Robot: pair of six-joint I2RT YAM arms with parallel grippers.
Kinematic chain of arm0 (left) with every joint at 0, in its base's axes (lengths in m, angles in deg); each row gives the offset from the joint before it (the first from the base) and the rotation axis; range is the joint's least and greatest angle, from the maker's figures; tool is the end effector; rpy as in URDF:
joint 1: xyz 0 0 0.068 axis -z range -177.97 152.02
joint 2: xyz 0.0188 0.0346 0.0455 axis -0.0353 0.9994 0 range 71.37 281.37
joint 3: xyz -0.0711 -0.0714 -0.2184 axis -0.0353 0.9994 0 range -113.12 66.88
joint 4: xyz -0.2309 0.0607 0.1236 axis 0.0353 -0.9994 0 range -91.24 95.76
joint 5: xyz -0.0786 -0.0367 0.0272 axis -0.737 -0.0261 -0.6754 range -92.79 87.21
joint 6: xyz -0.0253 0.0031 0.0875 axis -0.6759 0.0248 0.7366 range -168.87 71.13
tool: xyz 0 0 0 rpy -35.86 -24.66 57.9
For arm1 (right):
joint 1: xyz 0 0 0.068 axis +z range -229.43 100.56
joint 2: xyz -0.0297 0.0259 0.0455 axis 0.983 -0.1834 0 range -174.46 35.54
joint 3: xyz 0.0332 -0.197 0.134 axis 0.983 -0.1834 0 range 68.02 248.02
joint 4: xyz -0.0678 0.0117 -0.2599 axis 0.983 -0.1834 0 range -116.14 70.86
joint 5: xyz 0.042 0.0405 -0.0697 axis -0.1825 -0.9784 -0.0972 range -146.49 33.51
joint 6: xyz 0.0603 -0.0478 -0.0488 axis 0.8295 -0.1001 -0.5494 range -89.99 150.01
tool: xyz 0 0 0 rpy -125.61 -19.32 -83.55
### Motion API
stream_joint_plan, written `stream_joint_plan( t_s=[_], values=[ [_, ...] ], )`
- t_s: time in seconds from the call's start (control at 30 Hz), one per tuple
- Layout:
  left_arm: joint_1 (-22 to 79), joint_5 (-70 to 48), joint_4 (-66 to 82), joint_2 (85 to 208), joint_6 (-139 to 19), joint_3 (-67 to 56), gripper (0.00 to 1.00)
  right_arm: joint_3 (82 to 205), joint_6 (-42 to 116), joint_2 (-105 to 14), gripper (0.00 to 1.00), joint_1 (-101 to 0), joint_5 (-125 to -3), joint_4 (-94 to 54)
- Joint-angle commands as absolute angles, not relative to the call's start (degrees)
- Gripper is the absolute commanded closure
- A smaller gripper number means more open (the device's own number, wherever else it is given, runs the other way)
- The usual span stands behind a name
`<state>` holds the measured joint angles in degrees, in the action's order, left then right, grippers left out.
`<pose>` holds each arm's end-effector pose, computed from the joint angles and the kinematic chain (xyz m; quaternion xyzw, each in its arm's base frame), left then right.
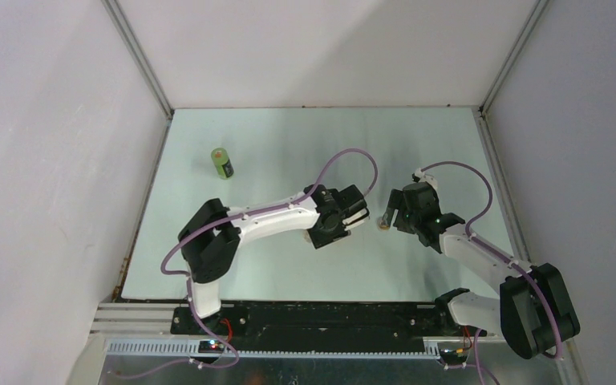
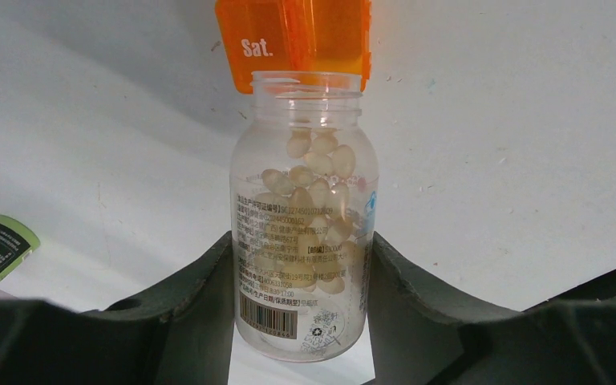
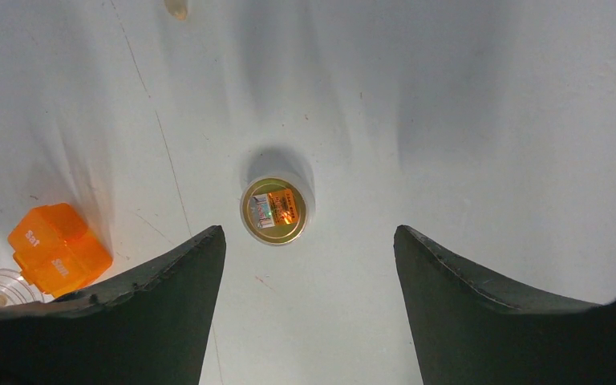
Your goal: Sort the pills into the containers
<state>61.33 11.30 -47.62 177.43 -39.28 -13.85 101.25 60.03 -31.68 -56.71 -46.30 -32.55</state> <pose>0.2049 -0.3062 0.1308 0.5487 0.8213 0.0697 0.1399 0.2624 0.0944 0.1209 0.0912 0.9241 0.0866 0.3610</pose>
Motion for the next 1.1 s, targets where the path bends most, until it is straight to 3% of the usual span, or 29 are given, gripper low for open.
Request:
stream_joint_plan(
  t_s=[0.0,0.6,1.07],
  values=[
    [61.82,13.03,-49.47,179.12,-37.49,-17.56,1.0,101.34,60.6,-31.61,0.19,-57.03,-45.7,-31.99],
    [61.97,15.04,-53.02,182.7,-37.19,-20.32,1.0,101.15,60.6,-31.88,0.19,-57.37,-46.17,-31.64],
    [62.01,15.21,-45.1,175.49,-38.57,-13.44,1.0,101.15,60.77,-32.24,0.19,-57.37,-46.59,-31.51]
  ],
)
